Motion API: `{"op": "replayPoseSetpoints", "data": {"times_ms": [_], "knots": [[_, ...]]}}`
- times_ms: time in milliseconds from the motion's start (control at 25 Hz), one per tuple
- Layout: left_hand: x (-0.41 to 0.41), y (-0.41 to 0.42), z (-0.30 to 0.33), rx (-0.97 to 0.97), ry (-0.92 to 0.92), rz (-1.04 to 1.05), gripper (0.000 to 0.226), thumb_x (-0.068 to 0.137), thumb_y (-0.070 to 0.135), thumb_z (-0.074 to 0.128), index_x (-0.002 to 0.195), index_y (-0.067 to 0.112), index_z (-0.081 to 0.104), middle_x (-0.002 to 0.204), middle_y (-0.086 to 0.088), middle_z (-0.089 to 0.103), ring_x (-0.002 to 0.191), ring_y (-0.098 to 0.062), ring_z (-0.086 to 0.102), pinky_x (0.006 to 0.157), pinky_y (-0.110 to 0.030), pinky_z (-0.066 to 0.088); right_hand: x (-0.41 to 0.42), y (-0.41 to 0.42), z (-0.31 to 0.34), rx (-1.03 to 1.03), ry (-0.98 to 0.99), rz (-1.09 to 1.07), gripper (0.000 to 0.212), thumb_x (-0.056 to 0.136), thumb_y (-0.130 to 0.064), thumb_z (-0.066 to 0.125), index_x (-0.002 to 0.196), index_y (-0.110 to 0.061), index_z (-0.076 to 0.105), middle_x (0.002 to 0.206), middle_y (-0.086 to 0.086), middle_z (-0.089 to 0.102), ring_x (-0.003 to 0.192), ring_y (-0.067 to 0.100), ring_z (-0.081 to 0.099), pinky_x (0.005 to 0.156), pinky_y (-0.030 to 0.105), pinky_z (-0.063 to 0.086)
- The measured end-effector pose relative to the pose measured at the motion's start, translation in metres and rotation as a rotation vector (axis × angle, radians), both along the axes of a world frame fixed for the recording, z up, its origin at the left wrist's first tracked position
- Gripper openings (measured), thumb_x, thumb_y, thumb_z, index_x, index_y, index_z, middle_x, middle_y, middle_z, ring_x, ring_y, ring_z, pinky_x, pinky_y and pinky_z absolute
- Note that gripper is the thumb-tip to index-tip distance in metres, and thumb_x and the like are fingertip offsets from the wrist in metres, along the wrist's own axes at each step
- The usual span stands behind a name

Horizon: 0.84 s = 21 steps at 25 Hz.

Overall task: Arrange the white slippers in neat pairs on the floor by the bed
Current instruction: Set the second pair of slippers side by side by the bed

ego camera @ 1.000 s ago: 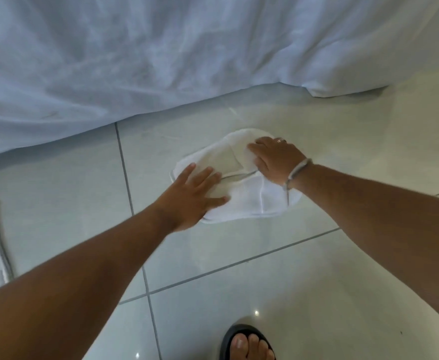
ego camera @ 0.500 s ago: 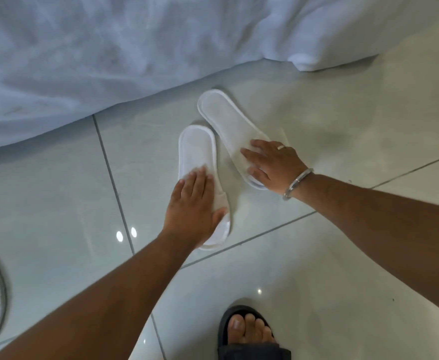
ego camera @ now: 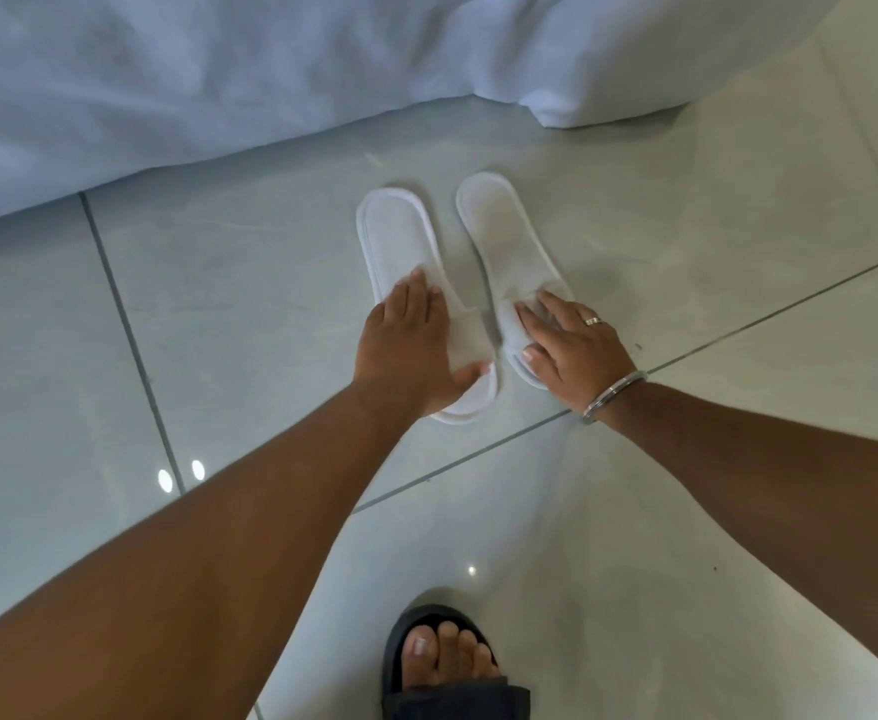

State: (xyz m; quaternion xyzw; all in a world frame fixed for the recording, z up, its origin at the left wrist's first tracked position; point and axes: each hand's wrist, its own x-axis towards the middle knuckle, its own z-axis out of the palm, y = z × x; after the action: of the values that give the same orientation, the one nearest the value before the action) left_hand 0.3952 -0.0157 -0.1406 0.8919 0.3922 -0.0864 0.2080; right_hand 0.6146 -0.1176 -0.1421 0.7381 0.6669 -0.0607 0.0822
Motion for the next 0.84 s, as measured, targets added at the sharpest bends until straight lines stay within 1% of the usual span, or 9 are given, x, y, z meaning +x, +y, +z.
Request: {"op": "replayPoseSetpoints", "data": {"times_ms": [80, 160, 280, 360, 560, 760, 840], "knots": [[-0.002, -0.005, 0.002, 0.000, 0.008, -0.092, 0.111, 0.078, 0.078, 0.045, 0.154, 0.007, 0.008, 0.164, -0.016, -0.002, 0.150, -0.031, 0.002, 0.119, -0.042, 0.013, -0.004, -0.010, 0.002, 0.017, 0.010, 0.027, 0.052, 0.089, -0.039, 0.046, 0.138, -0.023, 0.046, 0.146, 0.011, 0.045, 0.119, 0.034, 0.050, 0.089, 0.043, 0.050], [-0.001, -0.013, 0.001, 0.003, 0.018, -0.095, 0.113, 0.077, 0.078, 0.048, 0.155, 0.008, 0.006, 0.164, -0.016, -0.003, 0.150, -0.031, 0.001, 0.119, -0.042, 0.012, -0.008, -0.031, 0.003, 0.025, 0.017, 0.079, 0.053, 0.088, -0.036, 0.049, 0.139, -0.022, 0.046, 0.146, 0.009, 0.046, 0.117, 0.032, 0.049, 0.088, 0.041, 0.048], [0.003, -0.032, 0.002, 0.025, 0.037, -0.053, 0.115, 0.075, 0.080, 0.047, 0.154, 0.005, 0.007, 0.163, -0.018, 0.000, 0.147, -0.035, 0.010, 0.116, -0.044, 0.019, -0.007, -0.055, 0.004, 0.004, 0.023, 0.122, 0.053, 0.089, -0.036, 0.047, 0.139, -0.021, 0.046, 0.147, 0.010, 0.044, 0.114, 0.033, 0.050, 0.089, 0.043, 0.047], [0.003, -0.046, 0.003, 0.029, 0.081, -0.050, 0.118, 0.074, 0.079, 0.049, 0.153, 0.004, 0.005, 0.163, -0.020, 0.000, 0.146, -0.037, 0.013, 0.114, -0.045, 0.023, -0.006, -0.059, 0.003, -0.014, 0.029, 0.126, 0.053, 0.089, -0.035, 0.046, 0.139, -0.020, 0.046, 0.147, 0.011, 0.044, 0.114, 0.033, 0.050, 0.089, 0.045, 0.047], [0.014, -0.055, 0.007, 0.038, 0.127, -0.008, 0.119, 0.073, 0.076, 0.055, 0.153, 0.004, 0.006, 0.162, -0.020, 0.001, 0.145, -0.038, 0.012, 0.114, -0.045, 0.022, -0.012, -0.054, -0.001, -0.002, 0.003, 0.050, 0.052, 0.087, -0.034, 0.046, 0.138, -0.024, 0.047, 0.145, 0.007, 0.047, 0.113, 0.030, 0.052, 0.084, 0.042, 0.048], [0.023, -0.057, 0.001, 0.040, 0.104, -0.042, 0.118, 0.072, 0.076, 0.057, 0.154, 0.006, 0.008, 0.163, -0.018, 0.001, 0.148, -0.035, 0.006, 0.118, -0.047, 0.010, -0.014, -0.054, -0.007, 0.015, -0.031, -0.089, 0.052, 0.086, -0.038, 0.045, 0.137, -0.028, 0.047, 0.142, 0.004, 0.050, 0.109, 0.028, 0.056, 0.080, 0.040, 0.049], [0.024, -0.050, 0.002, 0.034, 0.093, -0.055, 0.118, 0.073, 0.076, 0.057, 0.154, 0.007, 0.005, 0.164, -0.016, -0.001, 0.149, -0.033, 0.003, 0.120, -0.047, 0.008, -0.016, -0.051, -0.006, 0.020, -0.046, -0.121, 0.053, 0.085, -0.040, 0.046, 0.137, -0.028, 0.047, 0.142, 0.004, 0.051, 0.108, 0.029, 0.056, 0.079, 0.040, 0.048]]}}
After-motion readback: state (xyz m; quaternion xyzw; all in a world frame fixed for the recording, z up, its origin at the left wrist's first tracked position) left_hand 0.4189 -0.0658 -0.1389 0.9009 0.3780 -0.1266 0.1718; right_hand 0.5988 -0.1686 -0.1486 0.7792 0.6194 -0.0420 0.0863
